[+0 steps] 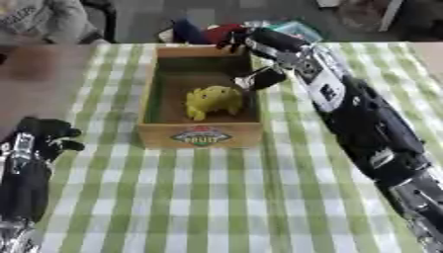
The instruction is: Pick up objects on the table and place them in the box.
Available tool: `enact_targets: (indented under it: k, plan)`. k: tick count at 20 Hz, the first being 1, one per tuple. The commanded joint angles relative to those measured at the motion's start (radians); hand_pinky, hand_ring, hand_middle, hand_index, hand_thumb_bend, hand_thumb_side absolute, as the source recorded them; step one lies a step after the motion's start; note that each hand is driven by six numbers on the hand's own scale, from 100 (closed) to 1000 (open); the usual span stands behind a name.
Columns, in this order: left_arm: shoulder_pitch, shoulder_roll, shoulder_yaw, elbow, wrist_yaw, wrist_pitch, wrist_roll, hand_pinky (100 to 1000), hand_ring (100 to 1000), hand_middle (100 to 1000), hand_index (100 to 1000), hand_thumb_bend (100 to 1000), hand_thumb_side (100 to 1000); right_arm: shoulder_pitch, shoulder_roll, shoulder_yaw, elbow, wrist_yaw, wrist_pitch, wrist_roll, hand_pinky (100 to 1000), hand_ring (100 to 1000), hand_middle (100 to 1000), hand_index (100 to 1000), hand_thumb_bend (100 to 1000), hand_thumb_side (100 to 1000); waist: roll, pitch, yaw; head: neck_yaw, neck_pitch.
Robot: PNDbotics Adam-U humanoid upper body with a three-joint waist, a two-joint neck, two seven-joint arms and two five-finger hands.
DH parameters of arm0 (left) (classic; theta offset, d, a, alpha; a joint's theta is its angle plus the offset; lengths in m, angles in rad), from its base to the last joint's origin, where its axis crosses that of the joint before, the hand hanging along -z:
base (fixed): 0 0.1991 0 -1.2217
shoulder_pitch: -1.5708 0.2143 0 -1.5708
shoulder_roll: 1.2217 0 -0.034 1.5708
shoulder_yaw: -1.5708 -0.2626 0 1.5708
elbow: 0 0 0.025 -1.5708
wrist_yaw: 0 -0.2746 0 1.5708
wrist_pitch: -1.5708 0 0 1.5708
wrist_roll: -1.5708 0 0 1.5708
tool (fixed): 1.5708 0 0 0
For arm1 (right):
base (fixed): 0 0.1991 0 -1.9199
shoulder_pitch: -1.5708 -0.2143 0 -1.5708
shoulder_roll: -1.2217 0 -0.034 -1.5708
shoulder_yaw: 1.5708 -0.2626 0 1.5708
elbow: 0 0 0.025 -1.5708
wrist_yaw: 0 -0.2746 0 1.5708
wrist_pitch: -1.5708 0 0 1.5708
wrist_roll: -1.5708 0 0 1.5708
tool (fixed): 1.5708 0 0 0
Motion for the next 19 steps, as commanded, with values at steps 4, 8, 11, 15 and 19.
enact_targets:
  k: [4,8,11,15,19]
  plan:
    - [0.011,0.034,0.038,-0.005,-0.016,-0.012,0.032,534,609,555,513,100,657,0.089,-0.12,-0.021,-0.239,-0.377,0.112,-0.029,477,633,711,771,100,289,-0.004,-0.025,-0.047,0.052,0.003]
    - [0.022,0.04,0.053,0.0,-0.022,-0.016,0.05,534,609,555,513,100,659,0.226,-0.188,-0.077,-0.415,-0.639,0.226,-0.083,439,602,666,712,100,380,-0.006,-0.025,-0.082,0.09,0.002]
    - [0.025,0.043,0.059,0.001,-0.025,-0.018,0.057,533,609,554,513,100,661,0.334,-0.206,-0.129,-0.511,-0.739,0.28,-0.13,424,588,641,680,100,416,-0.006,-0.022,-0.1,0.107,-0.001]
    - [0.032,0.044,0.068,0.003,-0.03,-0.02,0.067,533,609,554,513,100,663,0.45,-0.163,-0.214,-0.588,-0.829,0.337,-0.197,414,575,623,666,100,459,-0.002,-0.018,-0.112,0.12,-0.004]
    - [0.037,0.045,0.074,0.005,-0.031,-0.021,0.076,533,608,554,513,100,666,0.539,-0.131,-0.268,-0.647,-0.887,0.38,-0.23,414,573,625,679,100,479,-0.001,-0.015,-0.115,0.125,-0.004]
